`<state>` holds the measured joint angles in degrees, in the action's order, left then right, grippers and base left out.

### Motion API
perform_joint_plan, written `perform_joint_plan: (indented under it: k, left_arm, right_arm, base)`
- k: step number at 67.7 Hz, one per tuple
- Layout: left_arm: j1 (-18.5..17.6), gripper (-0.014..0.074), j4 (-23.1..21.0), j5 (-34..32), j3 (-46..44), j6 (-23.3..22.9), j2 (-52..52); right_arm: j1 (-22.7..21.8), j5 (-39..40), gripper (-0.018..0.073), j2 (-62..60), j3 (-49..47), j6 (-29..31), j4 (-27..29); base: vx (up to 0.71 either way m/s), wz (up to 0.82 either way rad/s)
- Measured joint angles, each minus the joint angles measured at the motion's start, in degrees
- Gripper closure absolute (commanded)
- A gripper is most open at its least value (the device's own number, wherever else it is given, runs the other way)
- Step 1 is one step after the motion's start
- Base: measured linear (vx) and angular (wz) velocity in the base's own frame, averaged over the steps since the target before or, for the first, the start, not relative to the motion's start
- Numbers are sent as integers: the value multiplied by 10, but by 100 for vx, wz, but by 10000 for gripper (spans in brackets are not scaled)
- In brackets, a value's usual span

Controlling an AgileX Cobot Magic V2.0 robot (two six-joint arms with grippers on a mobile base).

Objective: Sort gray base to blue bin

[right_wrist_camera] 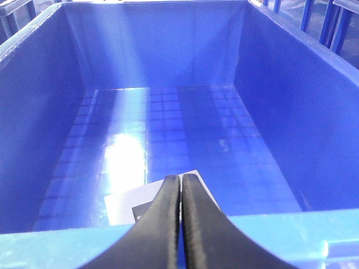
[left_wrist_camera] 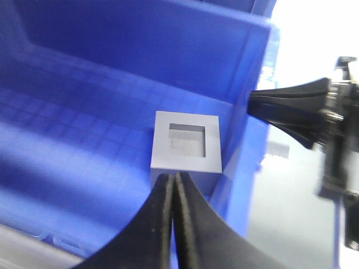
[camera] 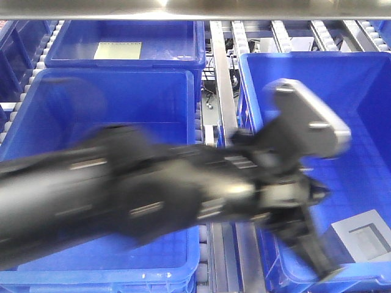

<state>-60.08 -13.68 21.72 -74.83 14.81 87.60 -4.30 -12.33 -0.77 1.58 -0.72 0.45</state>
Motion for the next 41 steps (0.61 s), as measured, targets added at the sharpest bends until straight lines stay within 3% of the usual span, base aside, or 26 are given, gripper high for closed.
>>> perform_joint_plan:
  k: [41]
  left_arm:
    - [0, 600, 0, -64, 348, -30, -402]
  right_arm:
    - [0, 0, 564, 0, 0, 0, 0]
  base:
    - [0, 0]
